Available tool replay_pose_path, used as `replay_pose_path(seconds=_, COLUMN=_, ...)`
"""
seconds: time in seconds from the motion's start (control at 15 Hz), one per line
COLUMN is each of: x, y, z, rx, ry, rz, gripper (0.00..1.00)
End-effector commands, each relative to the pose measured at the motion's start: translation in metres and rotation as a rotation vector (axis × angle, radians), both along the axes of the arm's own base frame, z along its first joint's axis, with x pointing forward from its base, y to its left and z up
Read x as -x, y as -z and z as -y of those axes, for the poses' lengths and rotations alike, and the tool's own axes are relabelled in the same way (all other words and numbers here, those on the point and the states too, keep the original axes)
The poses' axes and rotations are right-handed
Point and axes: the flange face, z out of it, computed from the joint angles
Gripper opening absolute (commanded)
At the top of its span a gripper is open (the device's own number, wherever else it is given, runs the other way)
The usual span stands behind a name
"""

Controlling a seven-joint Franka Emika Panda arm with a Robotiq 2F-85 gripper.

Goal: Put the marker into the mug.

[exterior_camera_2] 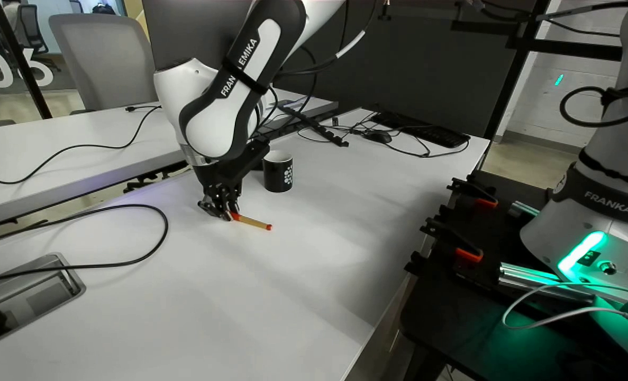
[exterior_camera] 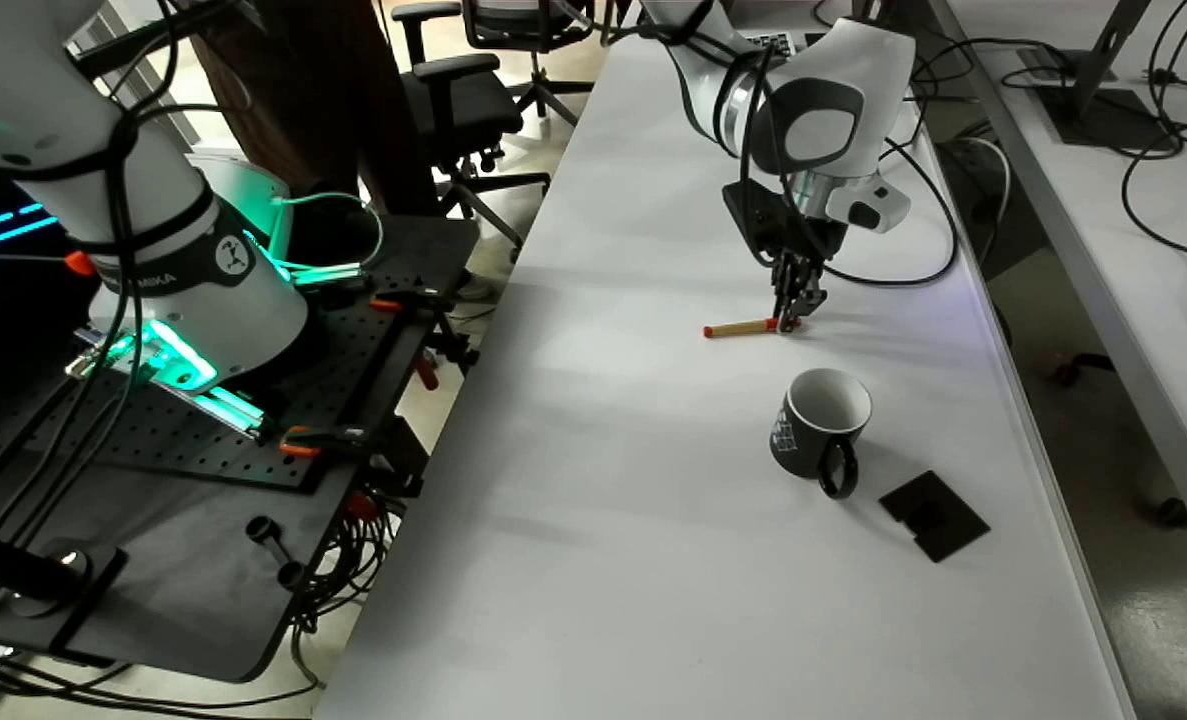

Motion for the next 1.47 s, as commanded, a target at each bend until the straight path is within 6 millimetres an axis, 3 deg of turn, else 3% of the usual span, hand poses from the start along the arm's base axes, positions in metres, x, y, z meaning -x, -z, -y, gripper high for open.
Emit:
replay_pose_path(seconds=0.0, x=0.002, y=-0.008, z=-0.003, rx=-0.017, ry=0.014, rz=0.044, gripper=0.06)
replay_pose_path(seconds=0.6, x=0.008, y=-0.029, z=-0.006, rx=-0.031, ry=0.031, rz=0.158, gripper=0.06)
replay_pose_path(seconds=1.07, x=0.024, y=-0.056, z=0.004, rx=-0.044, ry=0.057, rz=0.246, gripper=0.06)
replay_pose_path(seconds=1.4, x=0.029, y=-0.079, z=0.012, rx=-0.101, ry=0.096, rz=0.402, gripper=0.06)
